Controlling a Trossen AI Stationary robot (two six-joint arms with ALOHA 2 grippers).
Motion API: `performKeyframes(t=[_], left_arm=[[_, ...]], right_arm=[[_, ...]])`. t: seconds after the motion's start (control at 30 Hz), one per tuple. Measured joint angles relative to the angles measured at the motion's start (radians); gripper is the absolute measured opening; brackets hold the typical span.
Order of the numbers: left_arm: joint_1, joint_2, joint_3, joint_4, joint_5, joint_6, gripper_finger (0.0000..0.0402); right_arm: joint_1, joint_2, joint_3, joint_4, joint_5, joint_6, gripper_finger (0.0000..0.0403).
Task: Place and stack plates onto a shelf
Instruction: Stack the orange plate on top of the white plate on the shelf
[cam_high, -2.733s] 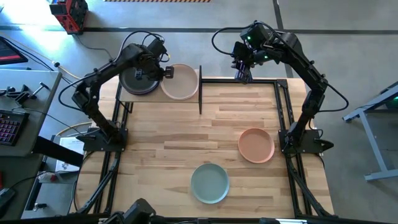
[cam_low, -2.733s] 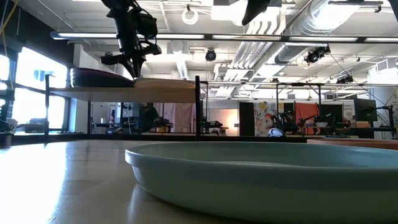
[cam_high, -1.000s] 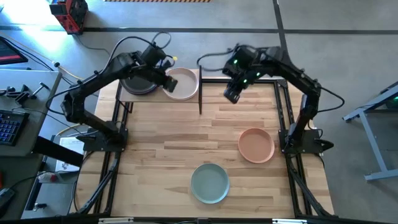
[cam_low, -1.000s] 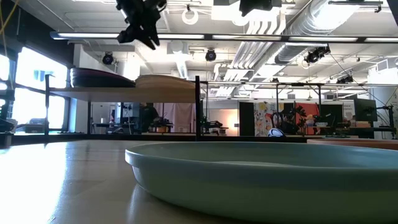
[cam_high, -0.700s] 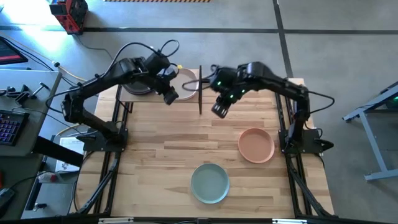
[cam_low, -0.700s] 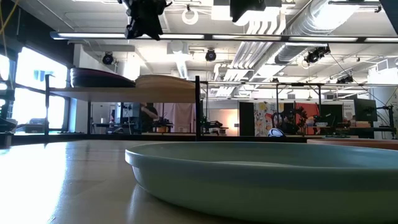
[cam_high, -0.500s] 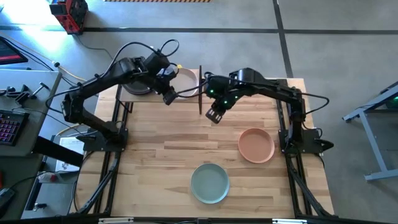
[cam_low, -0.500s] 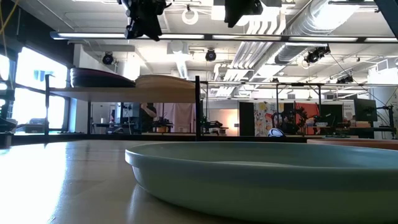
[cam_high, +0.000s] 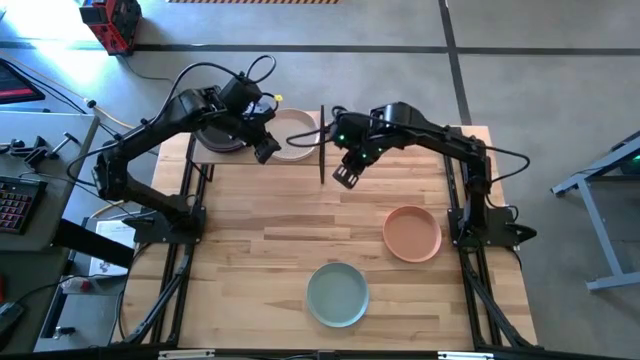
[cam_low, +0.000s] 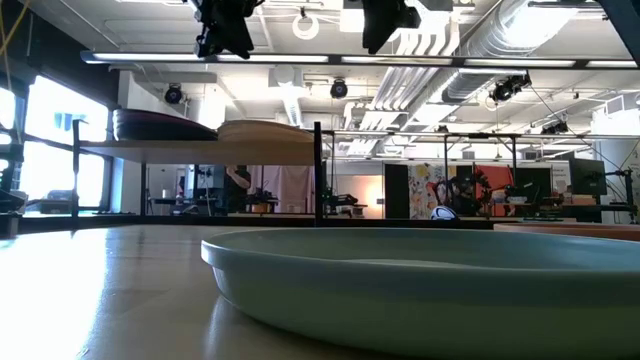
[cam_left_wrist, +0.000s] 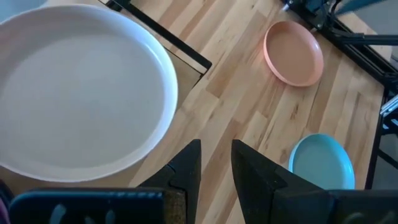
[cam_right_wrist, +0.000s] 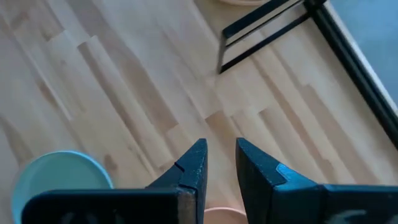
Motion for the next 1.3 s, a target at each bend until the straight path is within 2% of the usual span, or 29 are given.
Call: performKeyframes(t=[0.13, 0.37, 0.5, 0.77, 0.9, 1.13, 1.3], left_arm=[[0.0, 0.001, 0.0, -0.008, 0.0, 0.024, 0.0076], [0.0, 0.001, 0.0, -0.008, 0.0, 0.034, 0.0076], [0.0, 0.001, 0.0, -0.001, -0.001, 0.036, 0.0076], [0.0, 0.001, 0.0, -0.001, -0.003, 0.035, 0.0076], [0.0, 0.001, 0.0, -0.001, -0.003, 0.035, 0.0076], [0.0, 0.001, 0.0, -0.001, -0.003, 0.035, 0.0076], [0.0, 0.002, 0.0, 0.006, -0.003, 0.035, 0.0076]], right_arm=[[-0.035, -0.012, -0.046, 0.005, 0.009, -0.027, 0.0062], [-0.1, -0.176, -0.499, 0.011, -0.026, 0.077, 0.0062], [-0.102, -0.281, -0.705, 0.12, -0.098, 0.19, 0.0062], [-0.002, -0.434, -1.007, 0.265, -0.142, 0.499, 0.0062], [0.077, -0.453, -1.124, 0.333, -0.178, 0.562, 0.0066], [0.192, -0.45, -1.267, 0.557, -0.234, 0.685, 0.0107], [0.241, -0.45, -1.33, 0.633, -0.229, 0.833, 0.0136]])
